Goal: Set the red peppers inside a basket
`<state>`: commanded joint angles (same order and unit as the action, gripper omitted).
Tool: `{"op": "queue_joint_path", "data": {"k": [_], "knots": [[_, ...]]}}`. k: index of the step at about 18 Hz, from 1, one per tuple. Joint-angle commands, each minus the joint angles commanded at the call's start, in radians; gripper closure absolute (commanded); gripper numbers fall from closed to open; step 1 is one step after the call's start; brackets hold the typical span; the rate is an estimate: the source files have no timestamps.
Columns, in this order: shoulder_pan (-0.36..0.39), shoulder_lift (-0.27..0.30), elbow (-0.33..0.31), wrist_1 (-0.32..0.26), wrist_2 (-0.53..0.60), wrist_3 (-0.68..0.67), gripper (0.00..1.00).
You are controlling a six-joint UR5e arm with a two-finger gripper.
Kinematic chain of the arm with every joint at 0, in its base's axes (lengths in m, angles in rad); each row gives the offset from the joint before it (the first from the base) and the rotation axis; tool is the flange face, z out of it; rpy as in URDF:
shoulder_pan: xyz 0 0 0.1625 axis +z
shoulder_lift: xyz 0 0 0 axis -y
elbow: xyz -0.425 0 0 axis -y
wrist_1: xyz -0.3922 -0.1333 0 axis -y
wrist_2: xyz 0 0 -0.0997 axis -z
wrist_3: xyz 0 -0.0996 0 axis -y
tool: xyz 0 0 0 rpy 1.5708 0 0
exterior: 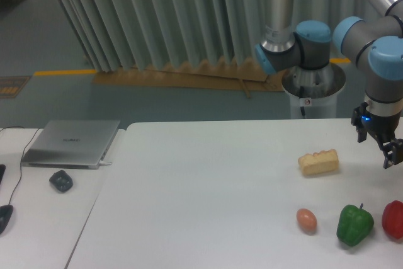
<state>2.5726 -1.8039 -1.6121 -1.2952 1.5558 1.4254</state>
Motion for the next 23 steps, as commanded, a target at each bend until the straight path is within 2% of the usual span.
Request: {"op": "queue_joint_path", "data": {"k": [16,23], "knots": [[0.005,0.001,0.006,0.002,0.003,-0.074,0.0],[0.005,0.001,0.011,0.007,0.003,-0.06,0.0]]}}
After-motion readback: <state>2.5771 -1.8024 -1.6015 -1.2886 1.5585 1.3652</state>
